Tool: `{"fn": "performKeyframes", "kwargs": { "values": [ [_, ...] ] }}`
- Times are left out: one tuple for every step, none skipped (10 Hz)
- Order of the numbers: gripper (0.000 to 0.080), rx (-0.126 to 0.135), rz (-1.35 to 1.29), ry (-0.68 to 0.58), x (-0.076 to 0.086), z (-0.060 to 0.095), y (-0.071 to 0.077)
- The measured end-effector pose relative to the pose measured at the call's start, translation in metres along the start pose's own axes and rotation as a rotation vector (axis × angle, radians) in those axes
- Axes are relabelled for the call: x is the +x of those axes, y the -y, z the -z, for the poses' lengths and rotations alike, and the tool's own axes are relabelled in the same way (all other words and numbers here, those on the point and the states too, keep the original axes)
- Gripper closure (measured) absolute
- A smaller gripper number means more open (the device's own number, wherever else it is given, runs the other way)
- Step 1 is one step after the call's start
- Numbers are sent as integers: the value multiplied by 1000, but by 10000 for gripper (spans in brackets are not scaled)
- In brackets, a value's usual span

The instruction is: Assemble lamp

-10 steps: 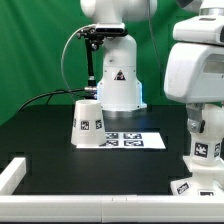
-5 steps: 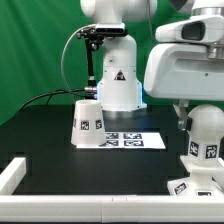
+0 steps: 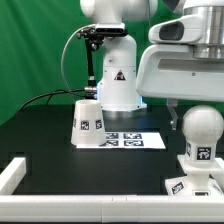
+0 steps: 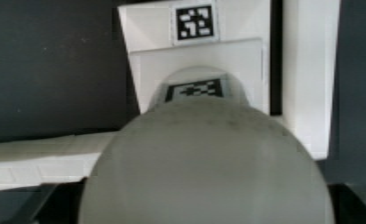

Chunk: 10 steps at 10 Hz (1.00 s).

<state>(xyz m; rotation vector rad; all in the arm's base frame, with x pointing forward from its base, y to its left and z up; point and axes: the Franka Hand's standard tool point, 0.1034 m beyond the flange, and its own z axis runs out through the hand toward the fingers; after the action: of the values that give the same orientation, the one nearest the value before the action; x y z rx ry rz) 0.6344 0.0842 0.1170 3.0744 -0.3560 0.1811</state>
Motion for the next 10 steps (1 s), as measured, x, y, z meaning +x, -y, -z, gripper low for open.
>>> {"fn": "performKeyframes", "kwargs": {
  "values": [
    [223,6,-126,-13,-3,-1,0],
    [223,13,-261,-23,-8,-1,4],
    [223,24,-394,-15,-10,-2,6],
    [223,33,-506,-7,-11,-2,8],
    [223,40,-608,1,-11,-2,9],
    [223,49,-688,8,-12,-2,10],
    [223,64,-777,17,-12,-3,10],
    [223,63,-805,18,-12,-3,9],
    [223,63,-810,18,-12,-3,9],
    [222,63,-808,18,-12,-3,9]
  ]
}}
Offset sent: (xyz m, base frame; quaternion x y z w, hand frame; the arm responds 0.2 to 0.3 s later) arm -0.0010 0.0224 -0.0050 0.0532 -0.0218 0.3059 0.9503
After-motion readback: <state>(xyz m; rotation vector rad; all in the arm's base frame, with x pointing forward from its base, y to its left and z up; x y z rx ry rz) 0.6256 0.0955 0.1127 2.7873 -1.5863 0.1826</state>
